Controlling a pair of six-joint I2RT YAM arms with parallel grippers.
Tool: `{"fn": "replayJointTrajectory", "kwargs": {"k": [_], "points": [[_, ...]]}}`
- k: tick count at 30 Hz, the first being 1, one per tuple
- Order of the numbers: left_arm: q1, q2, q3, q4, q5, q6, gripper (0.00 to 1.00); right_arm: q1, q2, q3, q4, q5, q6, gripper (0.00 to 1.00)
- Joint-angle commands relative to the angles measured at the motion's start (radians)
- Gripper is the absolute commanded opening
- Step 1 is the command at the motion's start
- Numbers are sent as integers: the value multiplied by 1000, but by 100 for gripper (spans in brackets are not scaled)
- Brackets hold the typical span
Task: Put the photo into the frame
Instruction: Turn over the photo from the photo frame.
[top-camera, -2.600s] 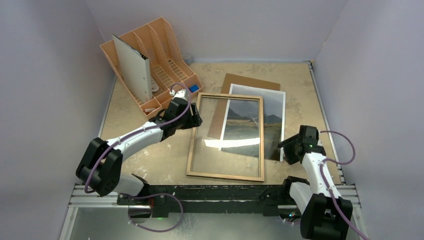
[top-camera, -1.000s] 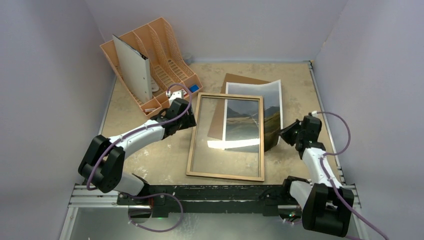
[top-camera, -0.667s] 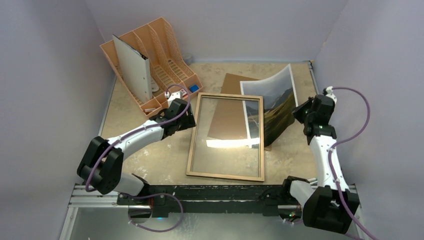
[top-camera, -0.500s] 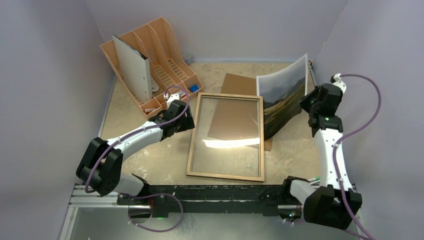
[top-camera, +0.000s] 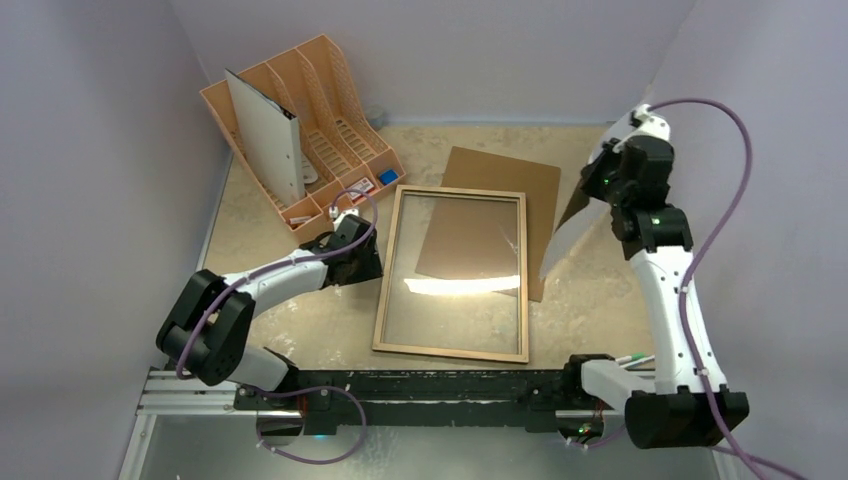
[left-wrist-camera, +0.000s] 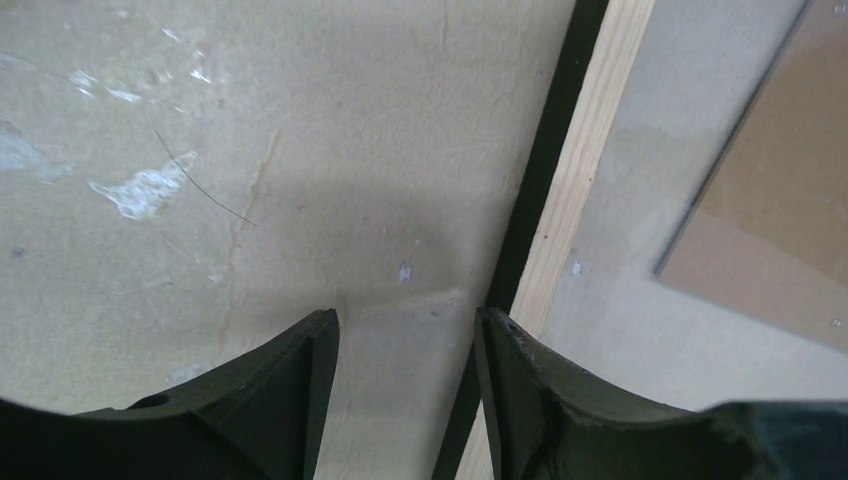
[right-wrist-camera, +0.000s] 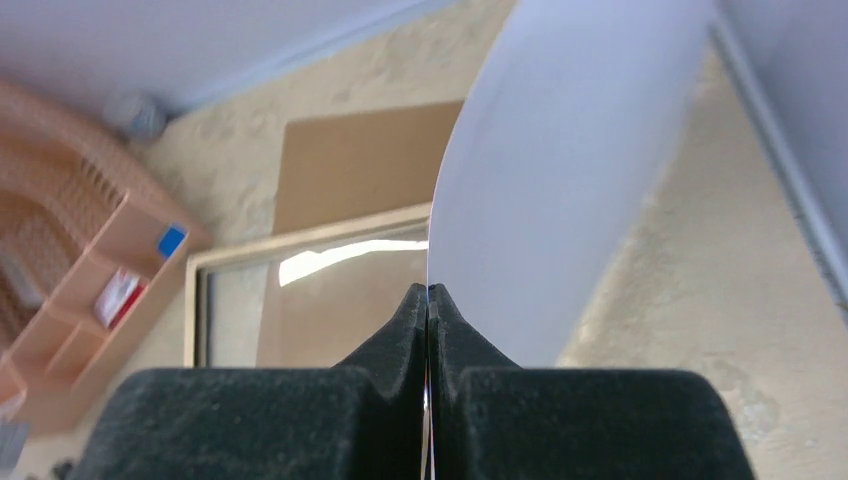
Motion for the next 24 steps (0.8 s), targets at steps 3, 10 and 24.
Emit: {"fn": "replayJointTrajectory", "kwargs": {"k": [3,10,24], "points": [[6,17,-21,77,108,-22,47,251,83,110,-147,12,-52,0],[5,28,-40,152,195,-48,41,468,210,82,-177,-15,-56,0],[10,29,-22,169,162,-51,40,649,355,-105,93,-402,125,0]]}}
